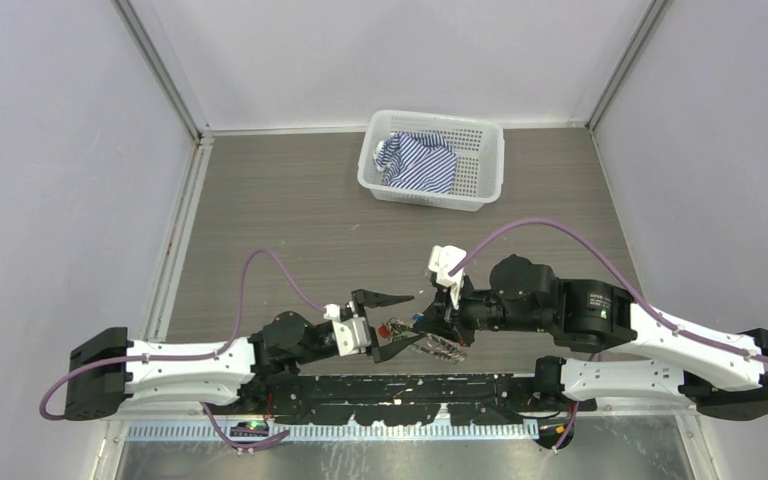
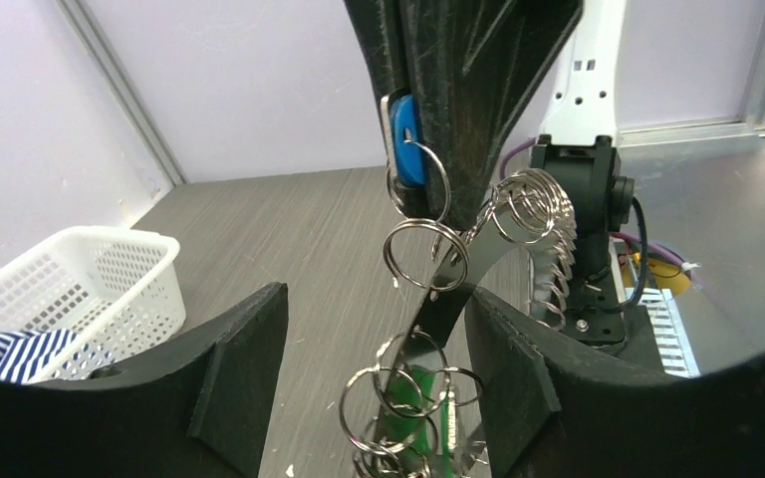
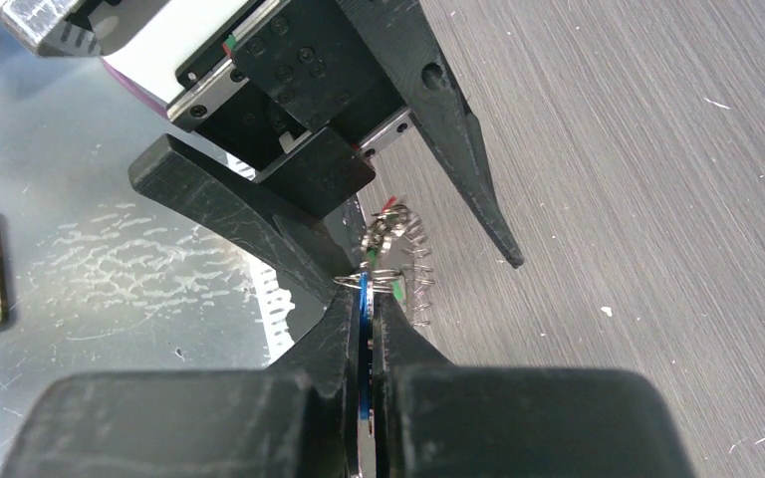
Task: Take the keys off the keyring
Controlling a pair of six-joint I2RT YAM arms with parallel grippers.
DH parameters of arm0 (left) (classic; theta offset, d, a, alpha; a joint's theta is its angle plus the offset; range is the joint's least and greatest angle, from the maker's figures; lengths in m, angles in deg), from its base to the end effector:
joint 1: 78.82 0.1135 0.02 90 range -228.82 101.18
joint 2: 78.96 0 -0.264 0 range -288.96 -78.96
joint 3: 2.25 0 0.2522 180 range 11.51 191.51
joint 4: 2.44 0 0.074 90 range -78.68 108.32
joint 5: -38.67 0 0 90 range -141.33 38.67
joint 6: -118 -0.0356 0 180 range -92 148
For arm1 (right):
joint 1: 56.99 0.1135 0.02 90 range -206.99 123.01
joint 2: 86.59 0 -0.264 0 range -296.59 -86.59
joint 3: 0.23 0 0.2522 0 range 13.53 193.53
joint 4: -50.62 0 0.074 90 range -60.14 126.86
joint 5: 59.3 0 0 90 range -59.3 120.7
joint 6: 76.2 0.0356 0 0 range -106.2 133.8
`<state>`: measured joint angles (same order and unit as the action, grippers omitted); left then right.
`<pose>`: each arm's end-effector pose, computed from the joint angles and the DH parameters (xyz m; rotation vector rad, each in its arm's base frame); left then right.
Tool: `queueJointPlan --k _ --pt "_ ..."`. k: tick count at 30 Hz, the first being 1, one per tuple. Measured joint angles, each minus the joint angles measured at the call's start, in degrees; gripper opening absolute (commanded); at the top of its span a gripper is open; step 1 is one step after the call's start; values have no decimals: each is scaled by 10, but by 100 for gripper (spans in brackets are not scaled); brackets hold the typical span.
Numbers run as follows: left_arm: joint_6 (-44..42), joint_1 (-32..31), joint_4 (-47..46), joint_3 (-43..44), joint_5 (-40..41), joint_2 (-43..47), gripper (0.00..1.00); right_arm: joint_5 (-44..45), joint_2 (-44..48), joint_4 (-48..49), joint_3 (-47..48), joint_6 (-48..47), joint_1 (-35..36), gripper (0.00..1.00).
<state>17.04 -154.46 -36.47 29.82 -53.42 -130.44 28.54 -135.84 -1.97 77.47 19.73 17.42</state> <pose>0.0482 -0.1936 0.2639 0.9714 0.9833 -0.9781 0.0442 0.1635 0.3888 -1.2130 1.7363 0.9153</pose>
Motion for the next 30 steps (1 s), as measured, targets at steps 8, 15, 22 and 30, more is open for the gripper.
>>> queueJointPlan --k 8,15,22,30 --pt "4 0 14 4 -38 23 67 -6 -3 -7 11 0 0 1" --pt "6 0 39 17 -57 23 68 -11 -3 -16 15 -4 0 1" --pt "-1 0 39 19 -50 23 68 -21 -3 -23 15 -4 0 1" --pt "-5 0 34 21 -79 13 66 -30 -2 -25 15 -2 0 1"
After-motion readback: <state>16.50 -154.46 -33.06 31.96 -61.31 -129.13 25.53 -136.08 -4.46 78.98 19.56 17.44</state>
